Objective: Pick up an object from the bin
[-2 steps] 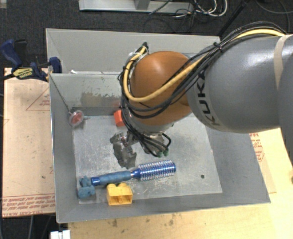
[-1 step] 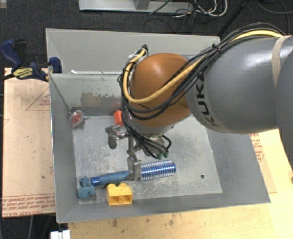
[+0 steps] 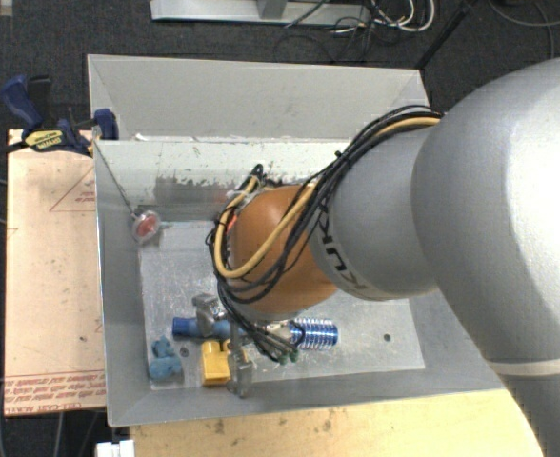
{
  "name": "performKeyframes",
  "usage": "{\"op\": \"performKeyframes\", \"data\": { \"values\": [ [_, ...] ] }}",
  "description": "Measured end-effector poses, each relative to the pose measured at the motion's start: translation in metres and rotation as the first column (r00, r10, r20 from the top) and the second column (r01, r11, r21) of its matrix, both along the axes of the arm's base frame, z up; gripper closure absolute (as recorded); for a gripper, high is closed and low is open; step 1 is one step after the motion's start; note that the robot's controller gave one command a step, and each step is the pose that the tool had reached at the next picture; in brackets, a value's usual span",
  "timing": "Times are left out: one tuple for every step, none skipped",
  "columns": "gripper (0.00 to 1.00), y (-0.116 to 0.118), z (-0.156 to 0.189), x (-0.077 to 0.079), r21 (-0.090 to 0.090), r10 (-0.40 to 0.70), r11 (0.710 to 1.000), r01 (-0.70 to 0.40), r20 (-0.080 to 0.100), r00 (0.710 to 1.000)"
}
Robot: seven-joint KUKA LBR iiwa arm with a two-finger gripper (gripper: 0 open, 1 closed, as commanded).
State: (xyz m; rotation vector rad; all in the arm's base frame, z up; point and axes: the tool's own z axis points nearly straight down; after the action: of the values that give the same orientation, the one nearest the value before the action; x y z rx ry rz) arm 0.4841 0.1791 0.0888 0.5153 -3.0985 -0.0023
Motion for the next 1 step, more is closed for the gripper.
{"op": "performKeyframes", "data": {
  "values": [
    [0.0, -0.0205, -0.0156, 0.0071, 0.008, -0.051, 0.999, 0.051, 0.017, 0.999]
  ]
}}
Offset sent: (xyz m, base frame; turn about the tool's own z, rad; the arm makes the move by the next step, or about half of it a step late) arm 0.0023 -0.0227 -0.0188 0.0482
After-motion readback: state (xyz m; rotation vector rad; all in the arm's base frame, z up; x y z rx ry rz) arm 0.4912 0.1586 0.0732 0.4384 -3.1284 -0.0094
